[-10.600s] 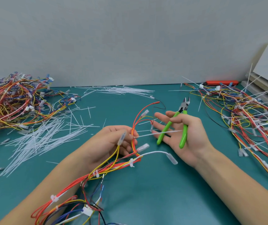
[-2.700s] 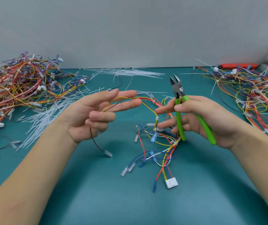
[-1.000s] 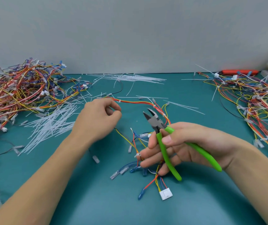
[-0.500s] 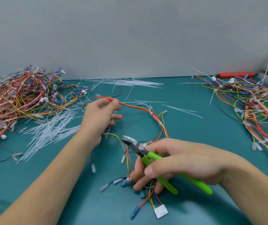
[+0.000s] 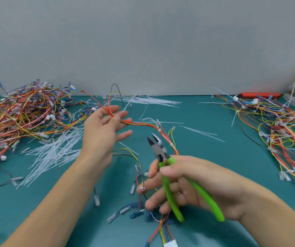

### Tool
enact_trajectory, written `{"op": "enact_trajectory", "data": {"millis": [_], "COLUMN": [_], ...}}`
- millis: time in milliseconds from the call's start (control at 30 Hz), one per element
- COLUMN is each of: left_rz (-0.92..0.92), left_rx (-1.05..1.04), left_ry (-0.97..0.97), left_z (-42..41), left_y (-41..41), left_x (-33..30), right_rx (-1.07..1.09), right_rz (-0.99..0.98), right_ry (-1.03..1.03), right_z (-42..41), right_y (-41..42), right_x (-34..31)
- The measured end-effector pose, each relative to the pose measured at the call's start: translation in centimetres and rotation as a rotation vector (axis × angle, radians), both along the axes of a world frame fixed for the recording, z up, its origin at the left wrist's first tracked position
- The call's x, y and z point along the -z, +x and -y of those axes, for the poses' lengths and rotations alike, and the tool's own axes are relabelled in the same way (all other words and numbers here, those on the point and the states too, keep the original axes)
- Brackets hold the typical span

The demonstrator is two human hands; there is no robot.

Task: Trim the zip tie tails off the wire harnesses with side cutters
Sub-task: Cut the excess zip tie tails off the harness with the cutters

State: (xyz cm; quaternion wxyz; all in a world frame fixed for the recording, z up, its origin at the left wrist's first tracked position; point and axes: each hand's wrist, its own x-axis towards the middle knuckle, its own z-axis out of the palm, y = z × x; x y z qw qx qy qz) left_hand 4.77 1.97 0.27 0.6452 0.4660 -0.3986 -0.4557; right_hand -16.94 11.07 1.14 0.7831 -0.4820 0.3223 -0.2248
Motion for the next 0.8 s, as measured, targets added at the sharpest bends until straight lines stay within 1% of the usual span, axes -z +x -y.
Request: {"op": "enact_trajectory", "data": {"millis": [100, 200, 267, 367, 433, 500, 600, 800], "left_rz": [-0.181, -0.397, -0.52, -0.65, -0.677, -0.653, -0.606, -0.562], "left_rx": [0.05, 0.105, 0.122, 0.143, 0.146, 0.132, 0.118, 0.09], "left_ry": [0.024, 0.093, 0.152, 0.161, 0.139, 0.124, 0.108, 0.087], "left_z": [-0.1, 0.2, 0.4, 0.4, 0.3, 0.2, 0.1, -0.4], "left_y": [0.0, 0.0, 0.1, 0.5, 0.6, 0.7, 0.6, 0.2], "left_x": [-0.1, 0.2, 0.5, 0.3, 0.0, -0.1, 0.0, 0.5], "right_rx": [0.07, 0.119, 0.169, 0.239, 0.259, 0.283, 0.36, 0.376], "right_rz": [0.184, 0.281, 0.281, 0.138, 0.027, -0.028, -0.021, 0.019], "right_ry": [0.182, 0.277, 0.304, 0.245, 0.184, 0.138, 0.117, 0.098], "right_z": [0.8, 1.3, 1.7, 2.1, 2.4, 2.6, 3.0, 3.1], "right_y": [-0.9, -2.0, -2.5, -3.1, -3.7, -4.2, -4.8, -4.9], "right_x": [-0.2, -0.4, -0.5, -0.6, -0.7, -0.8, -0.8, -0.7]}}
